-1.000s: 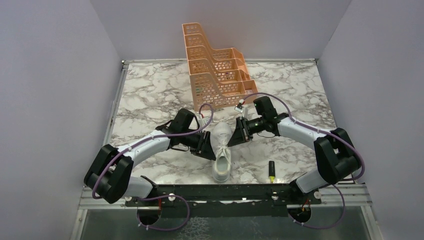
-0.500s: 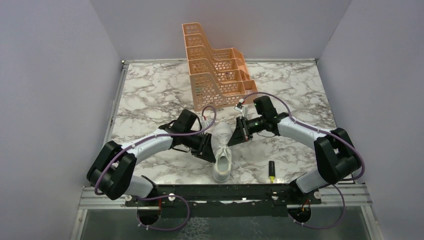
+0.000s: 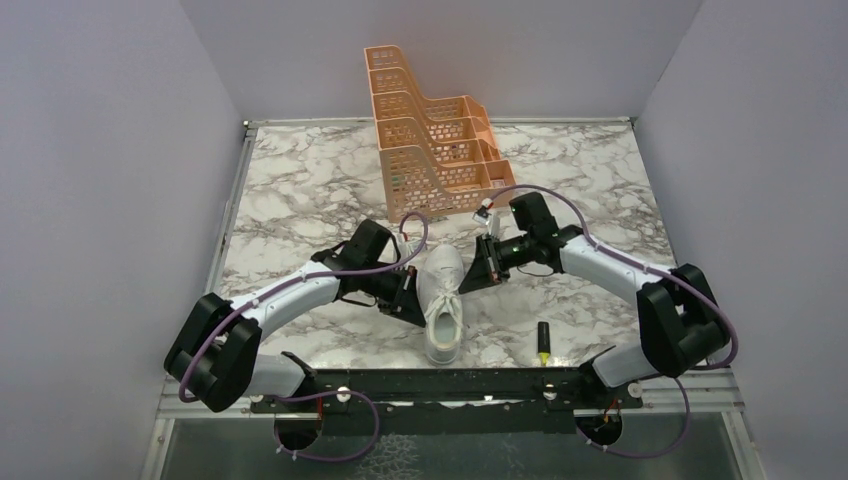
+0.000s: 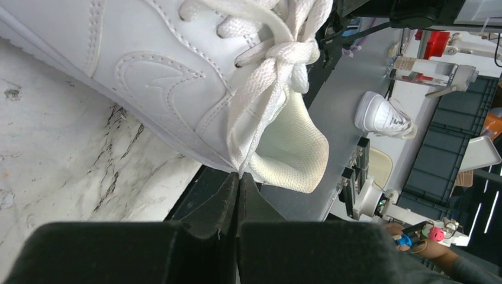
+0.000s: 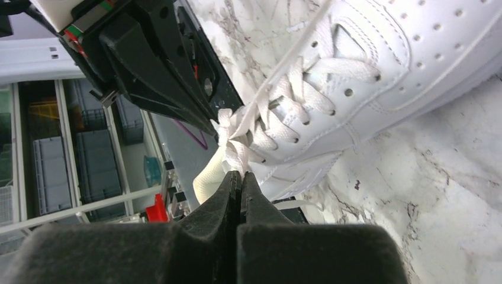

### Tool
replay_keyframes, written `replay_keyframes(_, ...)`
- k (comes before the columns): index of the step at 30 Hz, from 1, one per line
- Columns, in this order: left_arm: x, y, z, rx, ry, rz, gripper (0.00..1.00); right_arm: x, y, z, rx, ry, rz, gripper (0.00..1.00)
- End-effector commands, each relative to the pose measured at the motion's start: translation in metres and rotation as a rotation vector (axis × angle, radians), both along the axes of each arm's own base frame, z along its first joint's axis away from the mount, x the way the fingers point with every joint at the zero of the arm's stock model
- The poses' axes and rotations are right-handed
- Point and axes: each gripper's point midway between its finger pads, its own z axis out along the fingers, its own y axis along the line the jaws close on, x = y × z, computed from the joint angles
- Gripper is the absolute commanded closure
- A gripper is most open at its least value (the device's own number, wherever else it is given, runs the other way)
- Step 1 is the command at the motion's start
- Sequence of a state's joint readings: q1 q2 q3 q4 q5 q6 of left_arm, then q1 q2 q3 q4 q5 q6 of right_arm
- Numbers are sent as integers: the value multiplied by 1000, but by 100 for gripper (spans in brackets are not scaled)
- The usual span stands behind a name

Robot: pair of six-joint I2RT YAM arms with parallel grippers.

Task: Tie the shoes

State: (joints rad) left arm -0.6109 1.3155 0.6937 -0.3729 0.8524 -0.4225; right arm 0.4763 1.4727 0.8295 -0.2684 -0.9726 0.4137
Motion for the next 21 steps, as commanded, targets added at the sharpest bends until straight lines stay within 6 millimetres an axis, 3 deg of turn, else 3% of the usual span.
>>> replay_keyframes(1, 4, 2, 3, 36, -22, 14, 100, 4, -9, -2, -73, -4, -57, 99)
replay_keyframes(10, 4, 20, -20, 211, 58, 139, 100, 16, -34, -20, -210, -31, -242, 99)
replay_keyframes(21, 3, 51, -49, 434, 93, 242, 100, 15, -51, -48, -265, 20, -328, 100)
